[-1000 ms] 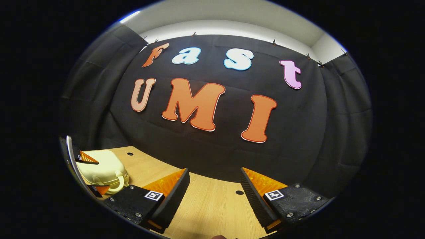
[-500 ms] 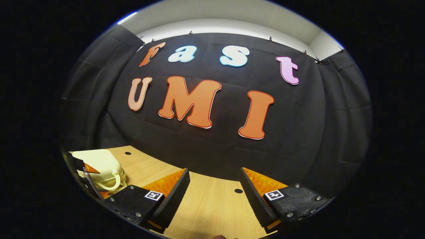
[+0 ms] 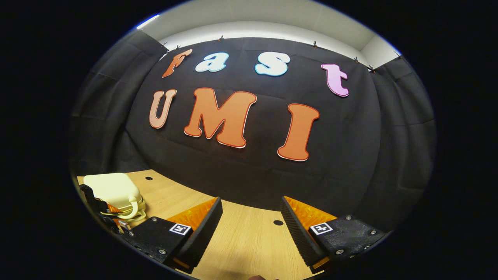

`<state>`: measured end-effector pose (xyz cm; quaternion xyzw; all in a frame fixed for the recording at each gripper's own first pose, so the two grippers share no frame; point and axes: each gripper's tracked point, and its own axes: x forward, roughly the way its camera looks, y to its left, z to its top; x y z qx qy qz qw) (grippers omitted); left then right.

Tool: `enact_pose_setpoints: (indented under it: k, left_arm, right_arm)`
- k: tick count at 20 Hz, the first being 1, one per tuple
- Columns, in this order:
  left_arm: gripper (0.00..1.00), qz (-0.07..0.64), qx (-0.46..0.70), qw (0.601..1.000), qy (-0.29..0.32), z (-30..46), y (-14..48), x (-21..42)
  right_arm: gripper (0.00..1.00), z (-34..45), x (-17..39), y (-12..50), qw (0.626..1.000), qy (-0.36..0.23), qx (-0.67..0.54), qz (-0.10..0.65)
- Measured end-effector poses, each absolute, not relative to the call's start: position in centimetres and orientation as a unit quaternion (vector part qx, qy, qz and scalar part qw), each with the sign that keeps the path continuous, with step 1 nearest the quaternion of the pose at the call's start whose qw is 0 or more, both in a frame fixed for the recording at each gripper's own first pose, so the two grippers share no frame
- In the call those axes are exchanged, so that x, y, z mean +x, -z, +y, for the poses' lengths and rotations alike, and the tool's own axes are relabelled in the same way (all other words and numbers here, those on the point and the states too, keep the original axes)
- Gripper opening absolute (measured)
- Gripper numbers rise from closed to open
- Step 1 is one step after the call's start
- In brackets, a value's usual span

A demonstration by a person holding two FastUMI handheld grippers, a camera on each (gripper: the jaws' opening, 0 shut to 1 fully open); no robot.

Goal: First open the suitcase, pack the skin care products into it, and then close the suitcase.

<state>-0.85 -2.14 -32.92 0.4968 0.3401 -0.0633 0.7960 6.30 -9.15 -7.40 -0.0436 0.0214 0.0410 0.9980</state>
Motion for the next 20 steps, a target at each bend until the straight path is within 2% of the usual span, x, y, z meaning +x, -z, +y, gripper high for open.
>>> enact_pose_setpoints:
  k: [2,3,14,20]
  left_arm:
    - [0.22,0.321,0.488,0.81,0.053,-2.5,31.2,-0.3]
    - [0.08,0.327,0.477,0.815,0.046,-2.2,30.9,-0.4]
    - [0.08,0.289,0.328,0.9,-0.006,2.2,21.2,1.3]
    - [0.07,0.254,0.258,0.931,-0.046,8.9,15.0,2.0]
  right_arm:
    - [0.95,-9.4,6.6,7.6,0.998,-0.04,-0.044,0.021]
    - [0.95,-9.5,6.7,7.7,0.998,-0.038,-0.041,0.022]
    - [0.95,-6.2,7.4,7.5,0.997,-0.052,-0.05,0.03]
    - [0.95,-1.5,7.8,5.8,0.996,-0.063,-0.049,0.029]
